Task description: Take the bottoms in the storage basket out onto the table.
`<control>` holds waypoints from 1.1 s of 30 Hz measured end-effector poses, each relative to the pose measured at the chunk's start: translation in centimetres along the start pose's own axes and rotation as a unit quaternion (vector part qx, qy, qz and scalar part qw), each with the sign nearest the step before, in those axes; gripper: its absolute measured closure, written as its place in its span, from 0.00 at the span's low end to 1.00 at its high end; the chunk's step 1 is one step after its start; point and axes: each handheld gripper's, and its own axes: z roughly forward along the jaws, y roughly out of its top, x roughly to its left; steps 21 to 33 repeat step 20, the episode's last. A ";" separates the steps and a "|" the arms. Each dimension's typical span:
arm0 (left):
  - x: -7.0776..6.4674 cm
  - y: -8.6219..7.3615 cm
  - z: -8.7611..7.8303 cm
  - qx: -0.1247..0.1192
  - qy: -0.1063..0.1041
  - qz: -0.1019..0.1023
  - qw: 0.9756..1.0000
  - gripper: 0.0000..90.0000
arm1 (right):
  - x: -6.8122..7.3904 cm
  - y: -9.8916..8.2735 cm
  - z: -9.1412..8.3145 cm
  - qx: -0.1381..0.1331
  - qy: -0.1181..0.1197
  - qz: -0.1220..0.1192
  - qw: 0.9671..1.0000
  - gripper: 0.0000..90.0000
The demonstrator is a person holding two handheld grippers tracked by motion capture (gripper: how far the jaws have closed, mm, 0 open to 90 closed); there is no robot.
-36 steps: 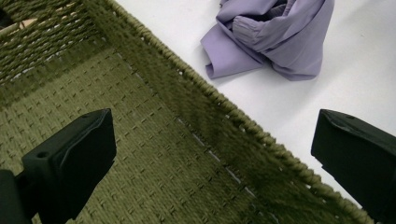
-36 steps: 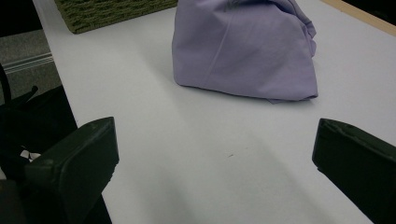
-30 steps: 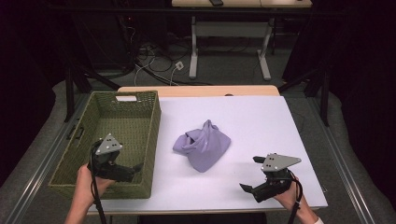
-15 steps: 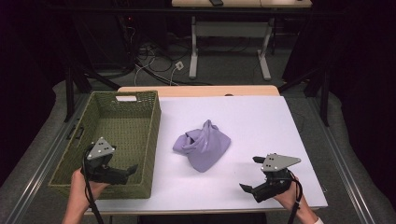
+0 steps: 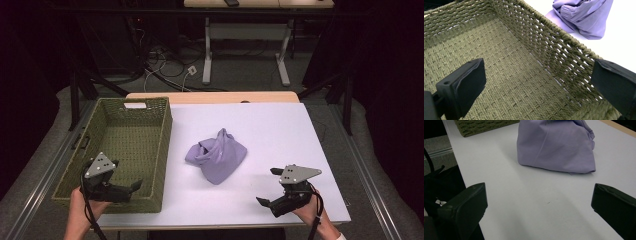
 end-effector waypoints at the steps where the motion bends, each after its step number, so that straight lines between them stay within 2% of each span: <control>1: 0.0 -0.1 0.0 -0.001 0.000 -0.002 1.000 0.00 | 0.0 0.0 0.0 0.000 0.000 0.000 1.000 0.00; 11: 0.2 -0.9 -0.5 -0.007 0.006 -0.004 1.000 0.00 | 0.0 0.0 0.0 0.000 0.000 -0.001 1.000 0.00; 20: 0.3 -1.5 -0.8 -0.024 0.007 -0.014 1.000 0.00 | 0.1 0.0 0.1 0.000 0.002 -0.002 1.000 0.00; 33: 0.3 -1.5 -0.8 -0.024 0.007 -0.014 1.000 0.00 | 0.1 0.0 0.1 0.000 0.002 -0.002 1.000 0.00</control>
